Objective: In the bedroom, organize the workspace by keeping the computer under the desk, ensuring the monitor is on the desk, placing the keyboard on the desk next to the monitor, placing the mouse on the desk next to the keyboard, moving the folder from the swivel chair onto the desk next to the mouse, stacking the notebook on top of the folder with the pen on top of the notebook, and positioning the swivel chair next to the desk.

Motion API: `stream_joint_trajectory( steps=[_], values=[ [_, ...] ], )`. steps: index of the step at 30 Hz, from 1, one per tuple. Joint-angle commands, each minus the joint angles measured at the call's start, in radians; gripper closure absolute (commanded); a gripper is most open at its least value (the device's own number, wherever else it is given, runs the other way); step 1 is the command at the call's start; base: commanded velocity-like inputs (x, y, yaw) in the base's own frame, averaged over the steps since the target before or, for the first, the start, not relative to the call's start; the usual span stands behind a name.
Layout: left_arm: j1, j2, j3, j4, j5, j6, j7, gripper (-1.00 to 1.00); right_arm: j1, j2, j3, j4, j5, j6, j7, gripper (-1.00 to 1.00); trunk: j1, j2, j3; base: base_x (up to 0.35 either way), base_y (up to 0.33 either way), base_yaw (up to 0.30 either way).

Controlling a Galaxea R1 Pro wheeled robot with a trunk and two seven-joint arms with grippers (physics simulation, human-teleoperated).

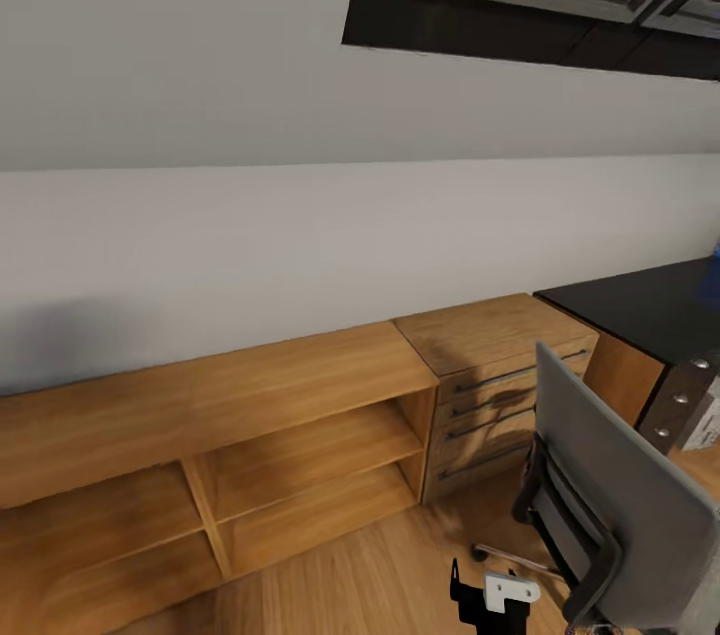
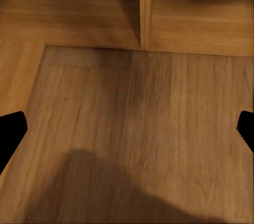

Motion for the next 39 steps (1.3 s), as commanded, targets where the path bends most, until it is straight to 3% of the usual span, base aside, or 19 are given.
stream_joint_trajectory(
  steps=[1,11,39],
  values=[
    [-0.001,0.001,-0.009,-0.002,0.005,-0.002,0.008,-1.00,-0.001,0.001,0.009,0.002,-0.009,-0.003,-0.002,-1.00,0.000,-0.001,-0.002,0.192,0.164,-0.276],
    [-0.001,0.001,-0.009,-0.002,0.005,-0.004,0.007,-1.00,-0.001,0.001,0.010,0.002,-0.009,-0.003,-0.002,-1.00,0.000,-0.001,-0.008,0.184,0.164,-0.273],
    [-0.001,0.001,-0.009,0.026,0.004,-0.004,0.007,-1.00,-0.001,0.000,0.006,-0.001,-0.013,-0.005,-0.003,-1.00,0.000,-0.001,-0.032,0.003,0.003,-0.253]
  ],
)
